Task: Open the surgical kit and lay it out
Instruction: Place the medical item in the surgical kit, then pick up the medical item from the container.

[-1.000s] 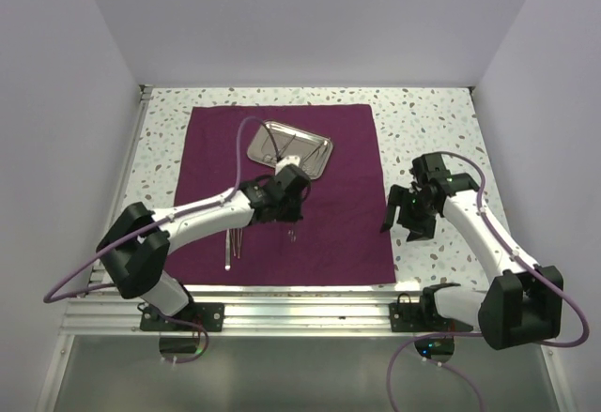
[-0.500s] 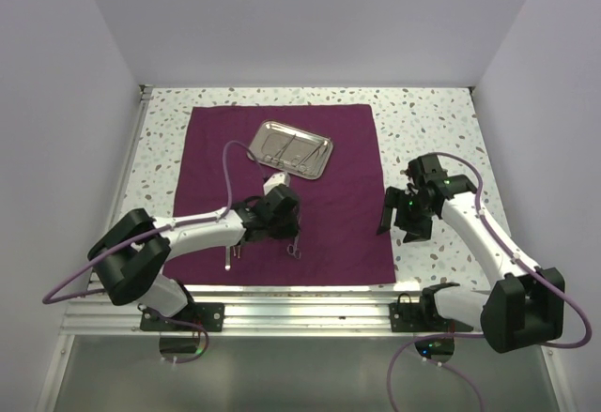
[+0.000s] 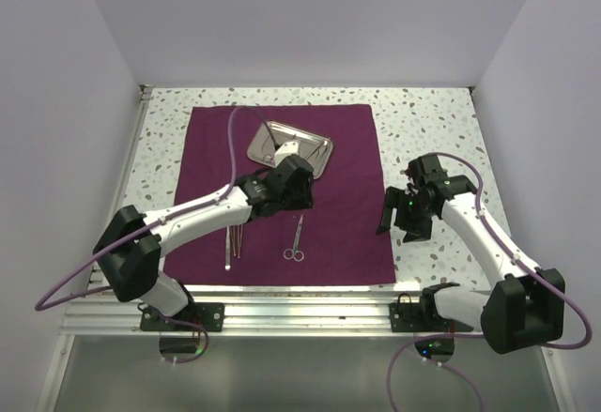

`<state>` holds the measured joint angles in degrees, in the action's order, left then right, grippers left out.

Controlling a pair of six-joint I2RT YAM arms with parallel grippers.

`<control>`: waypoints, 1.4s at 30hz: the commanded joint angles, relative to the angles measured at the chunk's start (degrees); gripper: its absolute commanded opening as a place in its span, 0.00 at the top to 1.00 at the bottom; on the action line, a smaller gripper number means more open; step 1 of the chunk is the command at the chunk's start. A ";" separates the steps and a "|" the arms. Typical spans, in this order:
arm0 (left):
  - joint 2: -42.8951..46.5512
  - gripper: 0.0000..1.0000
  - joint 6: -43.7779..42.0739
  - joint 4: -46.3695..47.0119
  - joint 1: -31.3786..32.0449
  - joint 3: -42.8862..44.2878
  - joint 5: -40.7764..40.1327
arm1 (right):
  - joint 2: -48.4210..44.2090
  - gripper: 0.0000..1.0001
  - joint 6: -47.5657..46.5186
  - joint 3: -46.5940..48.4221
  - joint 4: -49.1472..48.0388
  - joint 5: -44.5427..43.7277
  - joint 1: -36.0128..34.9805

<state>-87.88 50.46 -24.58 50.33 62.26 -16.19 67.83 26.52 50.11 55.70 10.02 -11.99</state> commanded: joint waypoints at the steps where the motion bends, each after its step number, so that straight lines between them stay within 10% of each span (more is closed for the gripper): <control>1: -2.90 0.49 -10.18 -0.66 0.04 8.55 -7.10 | -1.83 0.25 -0.60 0.34 -0.16 0.61 -0.23; 18: -45.62 0.47 -32.43 -7.60 -13.50 64.99 6.95 | -7.27 0.23 -0.68 3.42 4.94 -0.27 -0.14; 42: -52.13 0.49 -37.54 1.46 -16.75 58.41 9.06 | 0.19 0.22 -2.00 5.09 6.61 -3.17 -0.14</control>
<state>-139.17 13.89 -26.09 34.65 120.68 -8.08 67.18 25.82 53.12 61.69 6.85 -11.99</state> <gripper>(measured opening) 0.515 0.776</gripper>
